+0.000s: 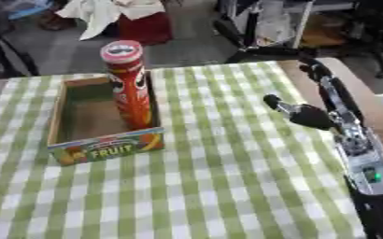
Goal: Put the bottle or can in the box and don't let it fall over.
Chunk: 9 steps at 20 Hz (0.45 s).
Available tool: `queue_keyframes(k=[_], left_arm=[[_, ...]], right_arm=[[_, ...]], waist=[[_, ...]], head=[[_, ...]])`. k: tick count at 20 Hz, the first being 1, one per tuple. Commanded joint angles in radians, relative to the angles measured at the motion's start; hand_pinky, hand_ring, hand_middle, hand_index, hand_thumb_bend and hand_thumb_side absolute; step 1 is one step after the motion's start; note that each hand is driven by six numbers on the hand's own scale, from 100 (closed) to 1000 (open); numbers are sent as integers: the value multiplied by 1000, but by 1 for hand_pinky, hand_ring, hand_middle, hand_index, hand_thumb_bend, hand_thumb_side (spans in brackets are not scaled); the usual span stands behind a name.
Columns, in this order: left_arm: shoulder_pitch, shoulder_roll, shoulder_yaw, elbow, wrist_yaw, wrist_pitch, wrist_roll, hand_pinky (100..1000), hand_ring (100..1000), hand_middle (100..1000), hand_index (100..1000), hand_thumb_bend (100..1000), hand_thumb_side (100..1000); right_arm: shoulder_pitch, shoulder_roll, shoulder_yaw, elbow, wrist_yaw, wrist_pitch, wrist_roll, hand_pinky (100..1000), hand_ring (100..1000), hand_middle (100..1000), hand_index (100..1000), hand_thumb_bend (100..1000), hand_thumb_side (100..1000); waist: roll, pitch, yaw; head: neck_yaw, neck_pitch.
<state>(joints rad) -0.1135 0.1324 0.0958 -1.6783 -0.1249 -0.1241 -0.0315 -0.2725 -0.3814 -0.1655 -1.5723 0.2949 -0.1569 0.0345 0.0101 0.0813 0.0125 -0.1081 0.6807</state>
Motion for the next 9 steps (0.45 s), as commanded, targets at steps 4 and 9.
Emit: queue_keyframes(k=[4,9], left_arm=[[-8,14,-4,-11,-3,-3,-4,980,863,841,998,705,840],[-8,7,-9,-10,-1,-3,-9,980,863,842,998,702,841]], right_arm=[[53,32,-24,-68,12,10,-28,1000,963,958,1000,604,459],[83,57,-18,-79,-2,3,-21,1000,961,956,1000,598,464]], waist=[[0,-14,-4],[3,-12,-6]], head=[[13,12],[31,12]])
